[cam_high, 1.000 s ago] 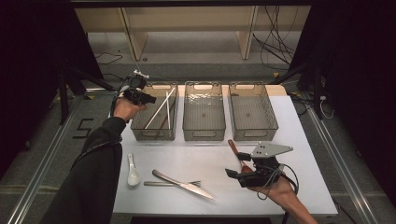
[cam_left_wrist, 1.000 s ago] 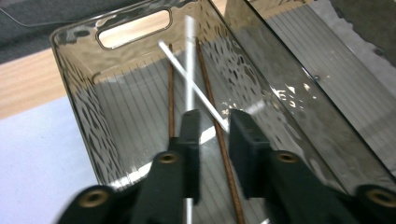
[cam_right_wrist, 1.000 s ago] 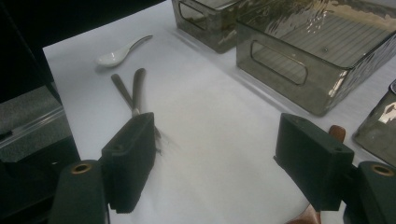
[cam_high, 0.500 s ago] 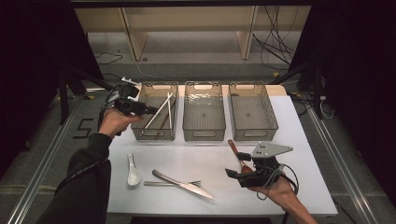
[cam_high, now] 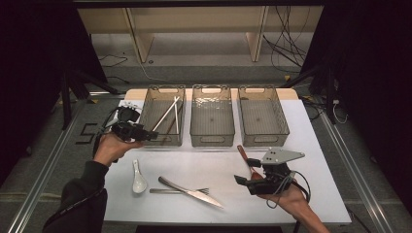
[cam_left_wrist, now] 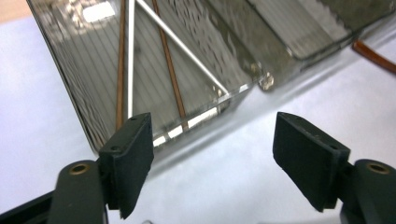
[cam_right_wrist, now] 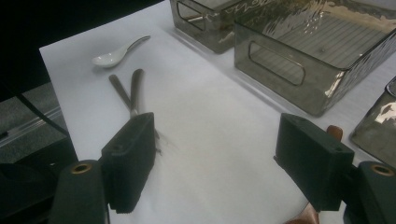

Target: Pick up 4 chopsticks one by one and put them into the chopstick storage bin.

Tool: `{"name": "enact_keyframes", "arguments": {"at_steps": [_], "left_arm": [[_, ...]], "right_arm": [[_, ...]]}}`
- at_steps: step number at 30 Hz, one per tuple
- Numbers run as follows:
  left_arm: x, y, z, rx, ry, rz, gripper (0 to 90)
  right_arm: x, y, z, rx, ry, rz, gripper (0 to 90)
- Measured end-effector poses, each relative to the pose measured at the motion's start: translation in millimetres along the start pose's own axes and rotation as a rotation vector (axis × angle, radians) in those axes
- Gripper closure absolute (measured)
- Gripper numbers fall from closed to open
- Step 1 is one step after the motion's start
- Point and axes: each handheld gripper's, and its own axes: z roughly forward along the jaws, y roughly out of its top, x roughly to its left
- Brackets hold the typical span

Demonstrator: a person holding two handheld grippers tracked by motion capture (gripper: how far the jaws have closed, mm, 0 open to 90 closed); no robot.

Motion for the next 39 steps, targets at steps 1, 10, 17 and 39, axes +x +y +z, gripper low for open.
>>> {"name": "enact_keyframes", "arguments": {"at_steps": [1, 10, 17, 39], "left_arm": [[0.1, -2.7, -0.8, -0.005, 0.0, -0.011, 26.5], [-6.2, -20.4, -4.7, -0.017, 0.002, -0.032, 23.4], [-5.5, -35.6, 2.4, 0.023, 0.017, -0.065, 21.3], [-1.8, -68.0, 7.2, 0.105, 0.076, -0.175, 18.1]], "right_arm": [[0.0, 0.2, -0.1, -0.003, -0.001, 0.0, 29.5], [-0.4, -0.1, -0.2, -0.002, -0.007, -0.001, 29.5], [-2.0, -1.4, -0.2, -0.001, -0.006, 0.001, 29.5], [-4.1, -3.0, -2.4, -0.009, -0.014, 0.015, 29.3]]}}
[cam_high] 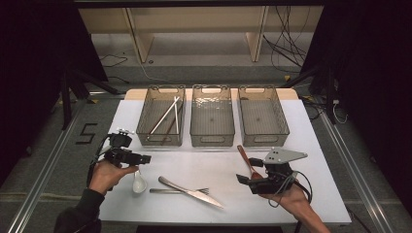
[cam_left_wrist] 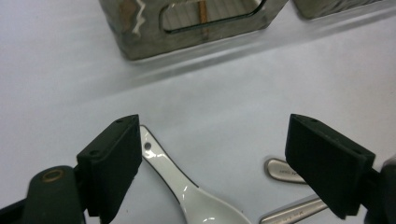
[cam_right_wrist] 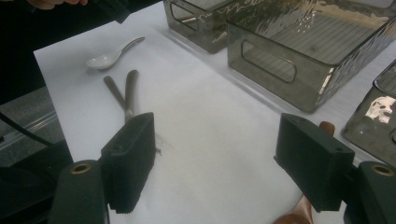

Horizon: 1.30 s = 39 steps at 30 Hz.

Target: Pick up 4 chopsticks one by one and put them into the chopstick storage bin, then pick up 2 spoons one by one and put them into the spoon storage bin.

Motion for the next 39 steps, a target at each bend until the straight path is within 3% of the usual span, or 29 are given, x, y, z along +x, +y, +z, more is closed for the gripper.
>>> {"name": "enact_keyframes", "arguments": {"at_steps": [10, 14, 20, 35, 39], "left_arm": [[9.4, -9.2, 5.8, 0.048, 0.014, -0.045, 16.7], [13.9, -12.2, 7.0, 0.071, 0.032, -0.052, 18.8], [21.0, -18.2, 6.9, 0.086, 0.024, -0.068, 23.9], [26.0, -24.4, 31.0, 0.192, 0.004, -0.061, 34.4], [24.2, -21.8, 34.9, 0.194, -0.01, -0.058, 39.8]], "right_arm": [[-0.5, -1.1, -1.0, 0.001, -0.002, 0.004, 29.3], [-0.4, -1.2, -1.0, 0.002, -0.001, 0.0, 29.3], [1.0, -0.7, -0.9, 0.004, -0.001, -0.005, 29.3], [3.8, 0.1, 1.4, 0.012, -0.003, -0.011, 29.3], [3.9, -0.1, 1.9, 0.015, -0.005, -0.01, 29.3]]}}
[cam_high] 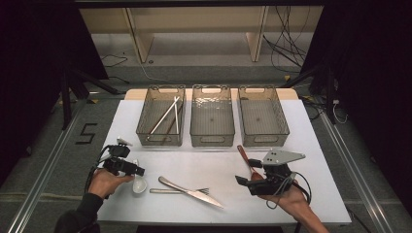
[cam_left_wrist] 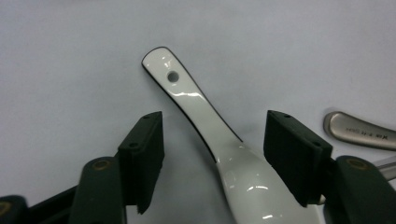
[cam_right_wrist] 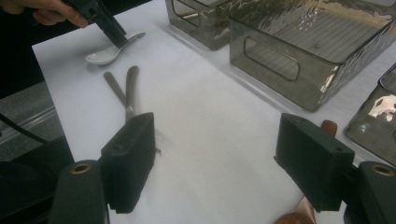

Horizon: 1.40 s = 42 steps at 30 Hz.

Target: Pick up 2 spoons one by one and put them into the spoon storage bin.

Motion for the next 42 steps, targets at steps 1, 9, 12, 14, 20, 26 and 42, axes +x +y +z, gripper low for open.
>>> {"name": "enact_keyframes", "arguments": {"at_steps": [1, 9, 12, 14, 20, 26, 42], "left_arm": [[-0.2, 0.8, 2.0, 0.006, -0.004, -0.001, 41.4], [-8.4, 1.6, 5.7, 0.02, 0.023, 0.069, 57.4], [-9.2, 1.8, 5.8, 0.022, 0.038, 0.083, 64.3], [-8.6, 2.0, 6.0, 0.019, 0.033, 0.081, 69.1], [-12.7, 3.3, 7.4, 0.037, -0.037, 0.1, 83.2], [-14.9, 3.5, 7.8, 0.042, -0.036, 0.124, 84.6], [-25.8, 8.6, -19.4, -0.091, -0.153, 0.158, 85.0]], "right_arm": [[-0.1, -0.1, 0.2, 0.001, 0.0, -0.001, 29.4], [0.1, 0.0, 0.9, 0.003, 0.0, -0.005, 29.4], [0.6, 0.3, 0.6, 0.0, -0.001, -0.007, 29.4], [0.8, 0.2, 0.6, 0.001, -0.002, -0.009, 29.4], [1.2, 0.3, 0.7, 0.002, -0.001, -0.009, 29.4], [0.8, 0.2, 0.6, 0.001, -0.002, -0.009, 29.5], [0.2, -0.3, 0.2, 0.003, -0.003, -0.005, 29.4]]}}
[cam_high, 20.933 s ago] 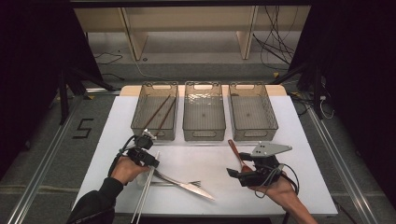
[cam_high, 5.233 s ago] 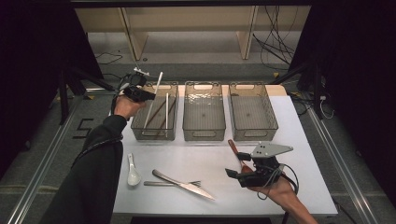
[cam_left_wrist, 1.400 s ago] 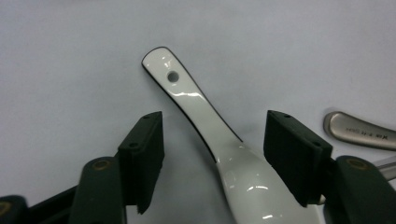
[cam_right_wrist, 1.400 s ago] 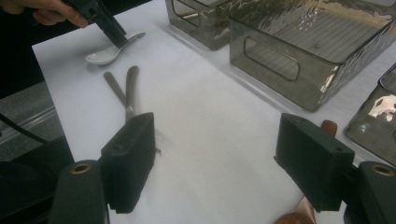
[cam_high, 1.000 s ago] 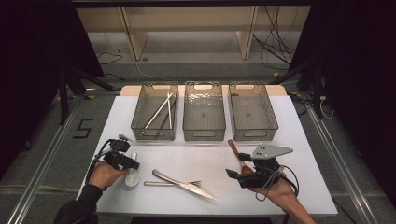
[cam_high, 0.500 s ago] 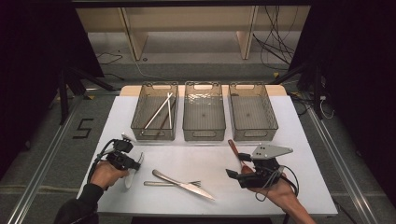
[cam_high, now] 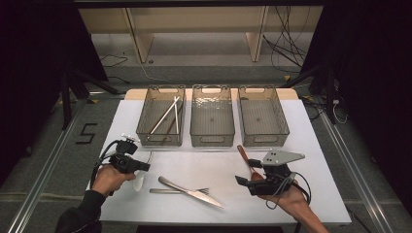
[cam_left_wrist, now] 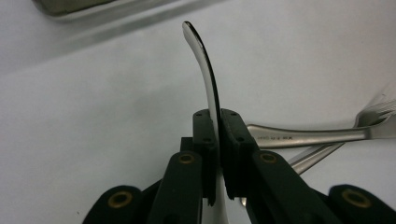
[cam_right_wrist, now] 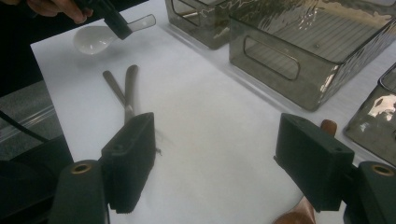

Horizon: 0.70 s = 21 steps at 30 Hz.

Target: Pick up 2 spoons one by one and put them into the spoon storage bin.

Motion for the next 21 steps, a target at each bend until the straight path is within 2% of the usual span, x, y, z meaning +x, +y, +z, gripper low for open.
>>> {"name": "enact_keyframes", "arguments": {"at_steps": [8, 10, 15, 21], "left_arm": [[-10.4, 5.5, -6.2, -0.044, -0.013, 0.038, 84.9], [-12.4, 7.6, -7.5, -0.071, -0.027, 0.031, 85.0], [-20.5, 13.9, -11.6, -0.103, -0.074, 0.05, 84.9], [-32.9, 27.2, -14.5, -0.141, -0.09, 0.087, 84.9]], "right_arm": [[-0.5, -0.3, 0.3, 0.002, 0.0, 0.001, 29.5], [-0.6, -0.4, 0.3, 0.001, -0.001, 0.002, 29.5], [-0.7, -0.5, 0.6, 0.002, 0.0, 0.006, 29.4], [-1.6, -0.5, 0.4, -0.001, -0.001, 0.011, 29.4]]}}
